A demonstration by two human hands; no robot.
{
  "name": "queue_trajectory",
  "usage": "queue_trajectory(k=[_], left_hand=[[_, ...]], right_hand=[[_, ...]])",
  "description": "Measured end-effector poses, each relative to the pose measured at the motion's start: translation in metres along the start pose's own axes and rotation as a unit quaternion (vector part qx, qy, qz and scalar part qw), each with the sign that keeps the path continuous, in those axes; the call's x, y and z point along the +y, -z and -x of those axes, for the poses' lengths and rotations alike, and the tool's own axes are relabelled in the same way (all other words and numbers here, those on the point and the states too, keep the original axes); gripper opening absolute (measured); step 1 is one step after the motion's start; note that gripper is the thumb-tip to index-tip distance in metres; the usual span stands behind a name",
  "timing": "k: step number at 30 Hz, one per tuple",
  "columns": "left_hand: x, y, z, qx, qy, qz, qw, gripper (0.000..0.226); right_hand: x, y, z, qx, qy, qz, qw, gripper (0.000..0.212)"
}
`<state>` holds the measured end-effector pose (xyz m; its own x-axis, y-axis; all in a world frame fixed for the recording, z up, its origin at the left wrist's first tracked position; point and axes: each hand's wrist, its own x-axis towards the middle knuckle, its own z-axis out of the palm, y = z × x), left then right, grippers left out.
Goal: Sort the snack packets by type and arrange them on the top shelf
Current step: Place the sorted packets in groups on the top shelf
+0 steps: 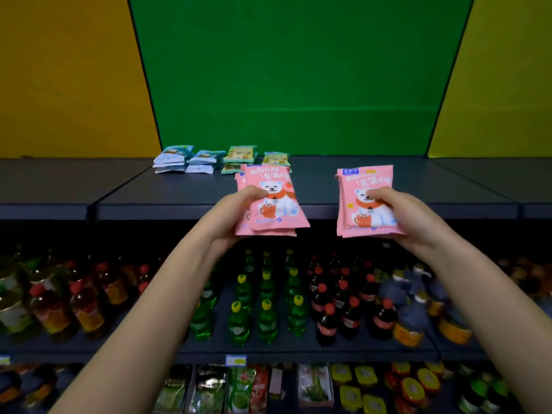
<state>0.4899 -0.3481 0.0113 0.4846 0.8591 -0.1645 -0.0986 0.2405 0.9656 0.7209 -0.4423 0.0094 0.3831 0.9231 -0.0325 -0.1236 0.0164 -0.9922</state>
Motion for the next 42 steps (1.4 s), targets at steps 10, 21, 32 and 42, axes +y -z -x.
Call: queue_trajectory(k=[10, 21, 32, 42], left_hand=[[0.055, -0.039, -0.164, -0.036, -0.001, -0.033, 0.999, 0.013], [0.060, -0.088, -0.309, -0.004, 0.013, -0.168, 0.986, 0.017], [0.047, -0.095, -0.344, 0.128, -0.052, -0.476, 0.869, 0.043], [0.051, -0.079, -0.276, 0.179, -0.300, -0.626, 0.697, 0.025]], right_hand=[[-0.039, 0.017, -0.155, 0.037, -0.008, 0.033, 0.999, 0.009], [-0.029, 0.048, -0.292, 0.079, -0.030, 0.139, 0.987, 0.013], [-0.011, 0.053, -0.340, 0.152, -0.022, 0.388, 0.909, 0.039], [-0.030, 0.052, -0.283, 0.133, 0.128, 0.511, 0.840, 0.040]])
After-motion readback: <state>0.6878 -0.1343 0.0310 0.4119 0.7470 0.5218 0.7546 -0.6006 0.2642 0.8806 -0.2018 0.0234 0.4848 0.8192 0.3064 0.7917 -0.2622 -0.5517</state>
